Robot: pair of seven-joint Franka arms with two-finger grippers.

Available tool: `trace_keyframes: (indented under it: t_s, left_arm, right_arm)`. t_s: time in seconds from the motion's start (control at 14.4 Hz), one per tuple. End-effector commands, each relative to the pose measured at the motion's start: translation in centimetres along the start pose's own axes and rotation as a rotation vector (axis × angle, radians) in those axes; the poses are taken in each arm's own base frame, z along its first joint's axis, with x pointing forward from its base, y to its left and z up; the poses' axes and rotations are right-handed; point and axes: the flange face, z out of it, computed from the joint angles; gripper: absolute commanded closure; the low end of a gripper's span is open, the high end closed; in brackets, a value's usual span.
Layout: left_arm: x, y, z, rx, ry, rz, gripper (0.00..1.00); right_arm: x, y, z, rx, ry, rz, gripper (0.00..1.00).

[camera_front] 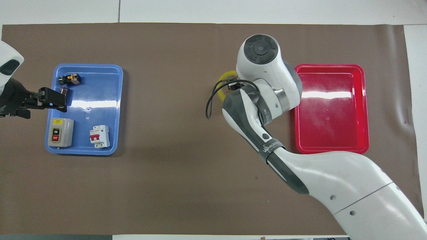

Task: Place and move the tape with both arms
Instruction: 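Carry the tape into the red tray and lower it with the right gripper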

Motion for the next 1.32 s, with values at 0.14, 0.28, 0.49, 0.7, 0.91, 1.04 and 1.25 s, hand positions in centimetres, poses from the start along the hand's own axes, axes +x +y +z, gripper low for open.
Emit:
trace_keyframes:
  t_s: [0.14, 0.28, 0.49, 0.7, 0.91, 1.04, 1.25]
  left_arm:
    - [-1.0, -0.6, -1.4, 0.007, 0.032, 0.000, 0.00]
    - [-1.0, -0.6, -1.4, 0.007, 0.034, 0.000, 0.00]
    - [-1.0, -0.6, -1.4, 0.007, 0.032, 0.000, 0.00]
    - [-1.0, -0.6, -1.4, 0.007, 0.034, 0.000, 0.00]
    - [-1.0, -0.6, -1.4, 0.007, 0.032, 0.000, 0.00]
    - [-1.0, -0.6, -1.4, 0.007, 0.032, 0.000, 0.00]
    - [-1.0, -0.6, -1.4, 0.007, 0.032, 0.000, 0.00]
  right_arm:
    - [-1.9, 15.1, -5.4, -0.002, -0.033, -0.085, 1.00]
    - [-2.7, 20.6, -3.8, 0.007, -0.052, -0.118, 1.00]
    - [-5.3, 27.9, -0.9, 0.025, -0.034, -0.171, 1.00]
    - [-8.5, 31.0, 2.3, 0.046, -0.019, -0.208, 1.00]
    - [-11.0, 32.3, 4.1, 0.079, -0.028, -0.188, 1.00]
    - [-12.4, 32.5, 5.6, 0.073, 0.000, -0.197, 1.00]
    - [-13.8, 32.4, 7.6, 0.054, 0.041, -0.200, 1.00]
